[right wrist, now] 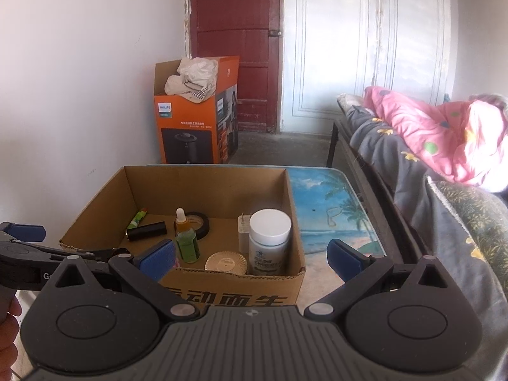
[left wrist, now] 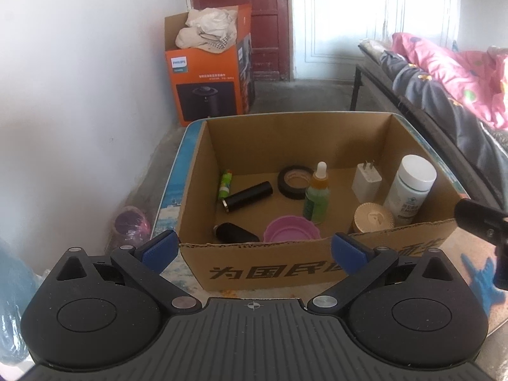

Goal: Organize rigid objects

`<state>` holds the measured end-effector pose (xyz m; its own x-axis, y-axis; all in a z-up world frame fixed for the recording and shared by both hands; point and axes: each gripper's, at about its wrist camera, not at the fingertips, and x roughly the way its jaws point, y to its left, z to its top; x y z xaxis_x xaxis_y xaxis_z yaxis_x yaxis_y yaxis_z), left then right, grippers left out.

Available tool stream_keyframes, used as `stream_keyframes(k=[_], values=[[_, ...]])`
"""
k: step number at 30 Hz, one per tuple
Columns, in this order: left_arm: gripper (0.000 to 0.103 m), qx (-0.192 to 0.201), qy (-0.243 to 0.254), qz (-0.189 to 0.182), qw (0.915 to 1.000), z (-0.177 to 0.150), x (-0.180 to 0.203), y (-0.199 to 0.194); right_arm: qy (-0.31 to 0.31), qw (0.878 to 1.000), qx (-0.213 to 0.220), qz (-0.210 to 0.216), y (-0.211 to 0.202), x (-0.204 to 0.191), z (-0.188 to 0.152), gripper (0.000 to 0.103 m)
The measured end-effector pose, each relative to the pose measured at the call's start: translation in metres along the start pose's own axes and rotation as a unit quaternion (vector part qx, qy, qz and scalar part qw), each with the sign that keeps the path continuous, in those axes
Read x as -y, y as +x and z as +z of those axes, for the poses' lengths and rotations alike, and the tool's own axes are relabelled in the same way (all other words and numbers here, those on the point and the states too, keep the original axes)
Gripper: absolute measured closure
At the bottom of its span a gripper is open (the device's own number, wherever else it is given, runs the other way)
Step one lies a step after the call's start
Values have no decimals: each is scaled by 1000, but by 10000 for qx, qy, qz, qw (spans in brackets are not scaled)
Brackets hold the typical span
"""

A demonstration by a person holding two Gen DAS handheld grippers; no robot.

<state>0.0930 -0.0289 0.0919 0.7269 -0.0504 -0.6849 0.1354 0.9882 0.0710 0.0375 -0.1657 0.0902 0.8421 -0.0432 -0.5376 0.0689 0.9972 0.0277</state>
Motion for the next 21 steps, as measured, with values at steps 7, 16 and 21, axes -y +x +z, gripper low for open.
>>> stream_keyframes(k=[7, 16, 21], values=[[0, -126, -71, -129, 9998, 0, 2, 2, 44, 9992, -388, -51, 19, -2, -8, 0], [0, -131, -128, -183, 9997, 2, 4, 2, 128, 9989, -449, -37, 25, 2, -6, 0], [0, -118, -129, -174, 9997, 2, 5, 3, 145, 9988, -475, -50, 27, 3, -5, 0]])
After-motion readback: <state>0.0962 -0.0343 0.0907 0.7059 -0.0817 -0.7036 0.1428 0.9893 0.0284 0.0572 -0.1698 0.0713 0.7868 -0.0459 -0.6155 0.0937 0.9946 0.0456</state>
